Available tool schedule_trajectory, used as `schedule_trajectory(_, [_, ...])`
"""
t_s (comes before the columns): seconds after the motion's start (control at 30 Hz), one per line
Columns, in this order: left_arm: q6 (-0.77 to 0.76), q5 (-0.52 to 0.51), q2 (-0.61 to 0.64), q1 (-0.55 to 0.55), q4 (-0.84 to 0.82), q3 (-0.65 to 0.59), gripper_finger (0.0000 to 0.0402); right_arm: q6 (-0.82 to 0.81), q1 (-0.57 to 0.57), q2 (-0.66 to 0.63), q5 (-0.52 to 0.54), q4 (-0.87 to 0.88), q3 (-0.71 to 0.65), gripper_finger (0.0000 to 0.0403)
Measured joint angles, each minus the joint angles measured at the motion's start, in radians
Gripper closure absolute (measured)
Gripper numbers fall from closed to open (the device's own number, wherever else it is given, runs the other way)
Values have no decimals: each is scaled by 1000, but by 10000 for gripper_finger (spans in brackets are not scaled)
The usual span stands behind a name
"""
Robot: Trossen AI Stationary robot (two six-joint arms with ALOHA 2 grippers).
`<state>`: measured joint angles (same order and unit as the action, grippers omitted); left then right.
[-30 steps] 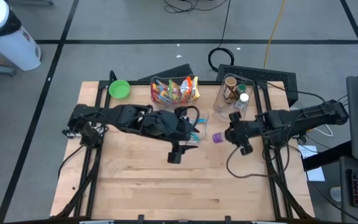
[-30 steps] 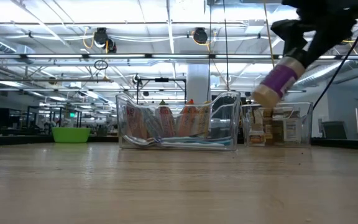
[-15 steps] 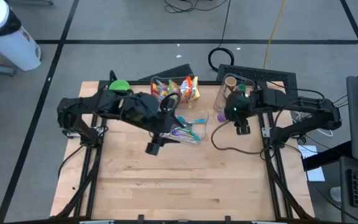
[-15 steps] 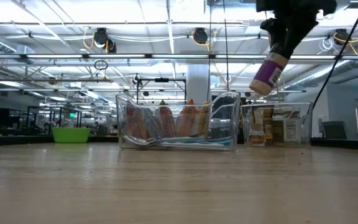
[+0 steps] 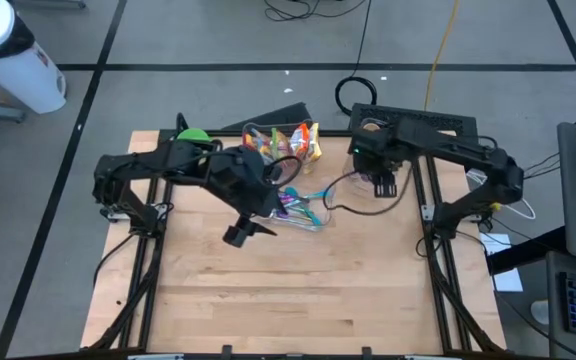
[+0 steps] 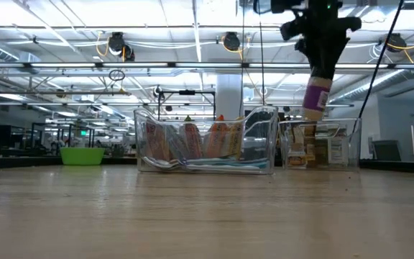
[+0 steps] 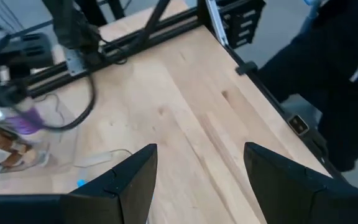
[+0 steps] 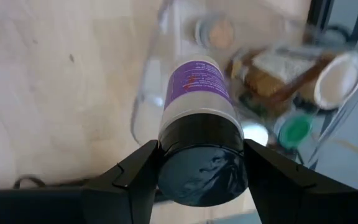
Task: Pick & Place Food Item
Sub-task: Put the purple seasoning bottle into the top right transparent bin
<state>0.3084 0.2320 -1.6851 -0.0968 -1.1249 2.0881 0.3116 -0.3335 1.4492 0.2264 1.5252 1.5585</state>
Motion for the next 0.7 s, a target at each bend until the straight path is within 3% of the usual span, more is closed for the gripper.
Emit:
schedule_trajectory(0.33, [56, 113, 16, 69, 3, -93, 153, 77, -163, 58, 7, 45, 0, 208])
schedule_trajectory(0.7, [90, 219, 18, 162, 72, -215, 153, 146, -230, 129, -41, 46, 0, 208])
